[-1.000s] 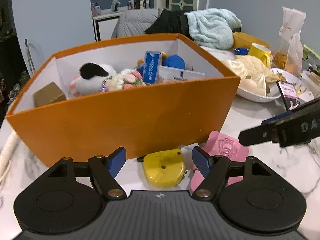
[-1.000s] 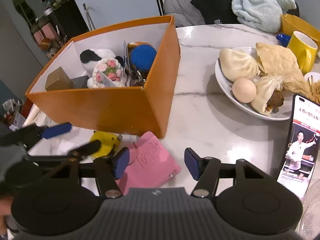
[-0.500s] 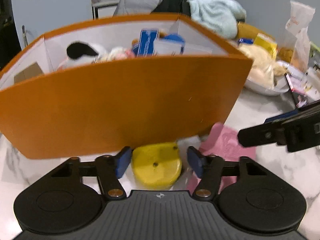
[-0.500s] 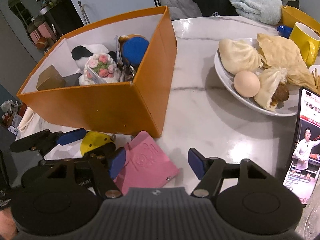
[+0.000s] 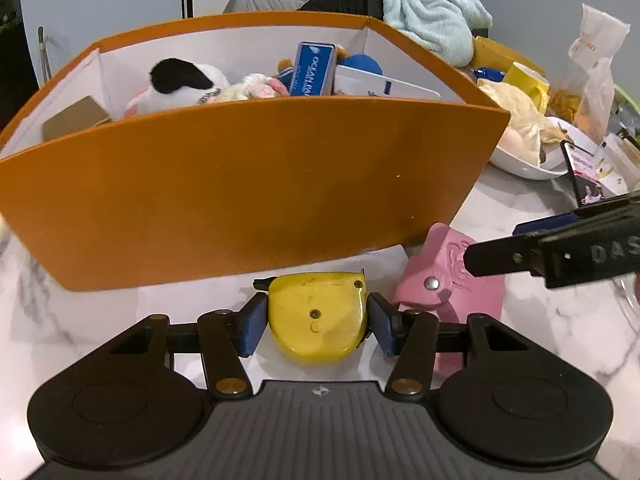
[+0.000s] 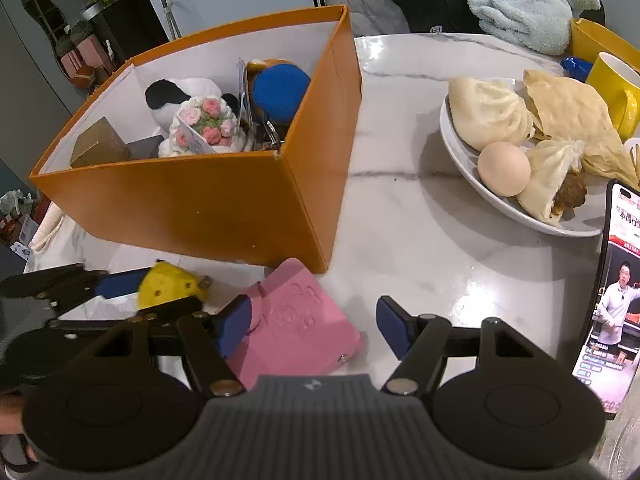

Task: Organize objects
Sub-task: 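Grasp the yellow case with the left gripper while the right gripper grasps the pink wallet, then lift the pink wallet with the right gripper and lower it into the orange box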

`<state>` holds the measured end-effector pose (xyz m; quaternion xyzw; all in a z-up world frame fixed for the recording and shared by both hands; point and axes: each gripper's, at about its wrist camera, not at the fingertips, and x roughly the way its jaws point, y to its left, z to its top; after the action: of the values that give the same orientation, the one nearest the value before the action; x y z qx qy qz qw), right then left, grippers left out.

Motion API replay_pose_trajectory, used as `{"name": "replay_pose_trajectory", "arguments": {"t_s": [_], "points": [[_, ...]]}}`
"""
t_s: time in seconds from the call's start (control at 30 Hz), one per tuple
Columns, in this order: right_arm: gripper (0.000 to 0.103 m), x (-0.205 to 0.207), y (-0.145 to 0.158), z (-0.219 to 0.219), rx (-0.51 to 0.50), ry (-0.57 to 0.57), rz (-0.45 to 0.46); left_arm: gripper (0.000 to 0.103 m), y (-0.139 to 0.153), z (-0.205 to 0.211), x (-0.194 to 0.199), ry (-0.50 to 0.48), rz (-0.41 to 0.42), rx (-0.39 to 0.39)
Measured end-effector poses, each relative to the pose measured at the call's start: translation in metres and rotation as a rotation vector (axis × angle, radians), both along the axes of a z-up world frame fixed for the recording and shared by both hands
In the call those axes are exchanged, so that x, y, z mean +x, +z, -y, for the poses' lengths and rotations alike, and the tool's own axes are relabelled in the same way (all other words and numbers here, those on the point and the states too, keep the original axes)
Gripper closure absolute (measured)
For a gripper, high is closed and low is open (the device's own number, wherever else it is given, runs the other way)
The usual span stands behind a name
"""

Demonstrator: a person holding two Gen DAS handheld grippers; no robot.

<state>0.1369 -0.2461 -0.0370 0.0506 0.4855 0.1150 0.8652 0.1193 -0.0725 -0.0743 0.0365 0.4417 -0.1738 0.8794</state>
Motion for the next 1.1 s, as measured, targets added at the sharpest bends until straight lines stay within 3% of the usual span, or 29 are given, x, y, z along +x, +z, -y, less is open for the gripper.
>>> {"name": "replay_pose_trajectory", "arguments": {"t_s": [0.23, 0.53, 0.67, 0.83, 0.97, 1.1], "points": [[0.032, 0.0, -0.009, -0.004, 0.034, -0.042, -0.038, 0.04, 0.001, -0.037, -0.019, 0.025, -0.026, 0.015], [0.013, 0.008, -0.013, -0.016, 0.097, -0.217, -0.035, 0.04, 0.004, -0.064, -0.039, 0.051, -0.031, 0.019], [0.012, 0.006, -0.018, -0.038, -0.011, -0.259, 0.009, 0.04, 0.002, -0.067, -0.042, 0.049, -0.031, 0.029], [0.012, -0.001, -0.028, -0.069, -0.199, -0.227, 0.067, 0.04, 0.0, -0.067, -0.043, 0.04, -0.029, 0.035], [0.011, -0.005, -0.031, -0.075, -0.242, -0.183, 0.088, 0.04, -0.006, -0.063, -0.044, 0.018, -0.035, 0.052], [0.012, -0.004, -0.03, -0.072, -0.237, -0.084, 0.049, 0.04, -0.007, -0.063, -0.044, 0.015, -0.028, 0.052]]}}
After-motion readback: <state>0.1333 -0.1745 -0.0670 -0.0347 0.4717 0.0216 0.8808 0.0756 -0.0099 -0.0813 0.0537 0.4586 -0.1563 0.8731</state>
